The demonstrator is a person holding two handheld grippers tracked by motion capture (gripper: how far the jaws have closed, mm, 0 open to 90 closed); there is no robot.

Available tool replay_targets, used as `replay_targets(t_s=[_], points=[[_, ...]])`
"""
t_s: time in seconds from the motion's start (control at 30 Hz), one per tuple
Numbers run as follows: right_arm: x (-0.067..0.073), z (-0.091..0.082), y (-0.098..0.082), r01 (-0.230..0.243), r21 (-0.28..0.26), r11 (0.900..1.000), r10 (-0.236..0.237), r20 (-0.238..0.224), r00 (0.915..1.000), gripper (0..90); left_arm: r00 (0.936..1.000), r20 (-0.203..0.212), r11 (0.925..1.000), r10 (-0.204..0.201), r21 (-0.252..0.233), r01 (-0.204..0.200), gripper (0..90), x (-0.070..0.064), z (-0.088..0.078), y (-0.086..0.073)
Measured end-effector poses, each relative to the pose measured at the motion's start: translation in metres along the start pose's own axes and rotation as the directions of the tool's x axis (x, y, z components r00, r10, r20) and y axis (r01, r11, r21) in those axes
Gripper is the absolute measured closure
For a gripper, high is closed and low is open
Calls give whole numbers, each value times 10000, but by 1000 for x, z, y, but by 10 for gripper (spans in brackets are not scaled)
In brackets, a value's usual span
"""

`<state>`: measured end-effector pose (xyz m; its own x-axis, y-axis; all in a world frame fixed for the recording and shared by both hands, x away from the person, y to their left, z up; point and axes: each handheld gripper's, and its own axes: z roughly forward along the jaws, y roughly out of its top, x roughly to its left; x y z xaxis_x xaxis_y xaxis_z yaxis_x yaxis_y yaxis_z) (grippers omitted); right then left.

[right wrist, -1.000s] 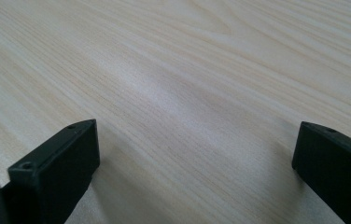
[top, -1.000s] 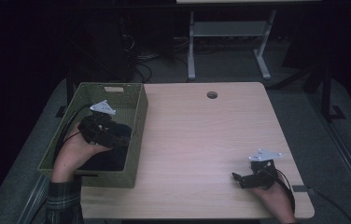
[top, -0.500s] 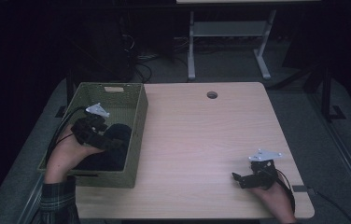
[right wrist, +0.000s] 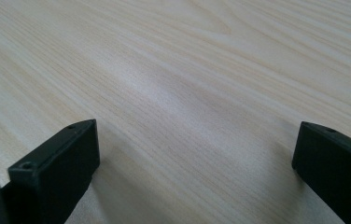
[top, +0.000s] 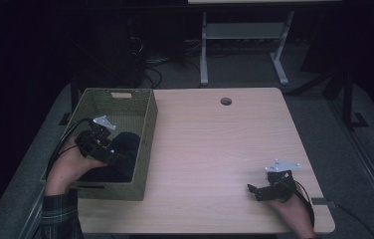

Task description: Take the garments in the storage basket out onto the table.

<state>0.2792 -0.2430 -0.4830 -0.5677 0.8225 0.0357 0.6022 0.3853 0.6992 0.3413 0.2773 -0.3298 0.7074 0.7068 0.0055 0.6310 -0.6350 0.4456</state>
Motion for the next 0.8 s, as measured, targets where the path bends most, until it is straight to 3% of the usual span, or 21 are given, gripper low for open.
replay_targets(t_s=[0.33,0.8], points=[[0,0,0,15,-4,10000,-15,4,10000,4,9999,78,9985,-96,531,92,150,4,12,-3],[0,0,0,18,-3,10000,-18,8,10000,4,9991,211,9886,-356,1468,321,150,7,37,-2]])
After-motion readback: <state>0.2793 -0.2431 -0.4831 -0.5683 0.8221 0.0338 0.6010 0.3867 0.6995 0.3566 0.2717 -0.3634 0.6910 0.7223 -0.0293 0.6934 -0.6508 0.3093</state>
